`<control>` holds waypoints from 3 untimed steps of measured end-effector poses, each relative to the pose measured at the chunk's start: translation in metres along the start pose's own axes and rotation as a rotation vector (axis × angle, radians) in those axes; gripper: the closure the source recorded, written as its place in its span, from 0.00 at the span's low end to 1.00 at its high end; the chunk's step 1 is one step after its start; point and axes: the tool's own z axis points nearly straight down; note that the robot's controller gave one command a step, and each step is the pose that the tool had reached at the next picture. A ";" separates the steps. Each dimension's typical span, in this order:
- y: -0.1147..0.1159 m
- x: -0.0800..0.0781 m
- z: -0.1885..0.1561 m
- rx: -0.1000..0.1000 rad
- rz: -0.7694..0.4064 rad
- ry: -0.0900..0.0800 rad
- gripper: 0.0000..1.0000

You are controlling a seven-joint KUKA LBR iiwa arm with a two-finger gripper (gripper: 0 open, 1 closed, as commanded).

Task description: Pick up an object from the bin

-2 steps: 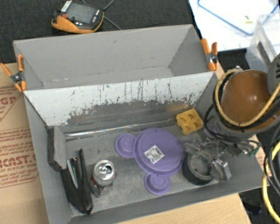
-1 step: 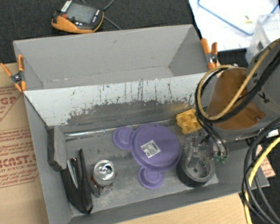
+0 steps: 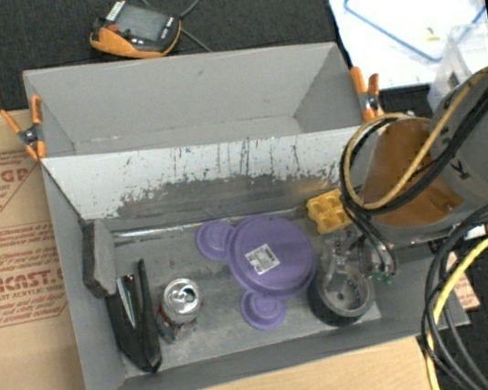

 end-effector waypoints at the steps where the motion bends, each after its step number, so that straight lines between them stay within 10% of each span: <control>1: 0.015 0.006 0.012 0.002 -0.321 -0.040 1.00; 2: 0.016 0.002 0.013 0.003 -0.285 -0.025 1.00; 3: 0.011 -0.033 0.019 0.000 -0.283 -0.037 1.00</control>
Offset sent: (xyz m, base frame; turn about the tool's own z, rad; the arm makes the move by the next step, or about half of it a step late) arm 0.0198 0.0223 -0.0196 0.1774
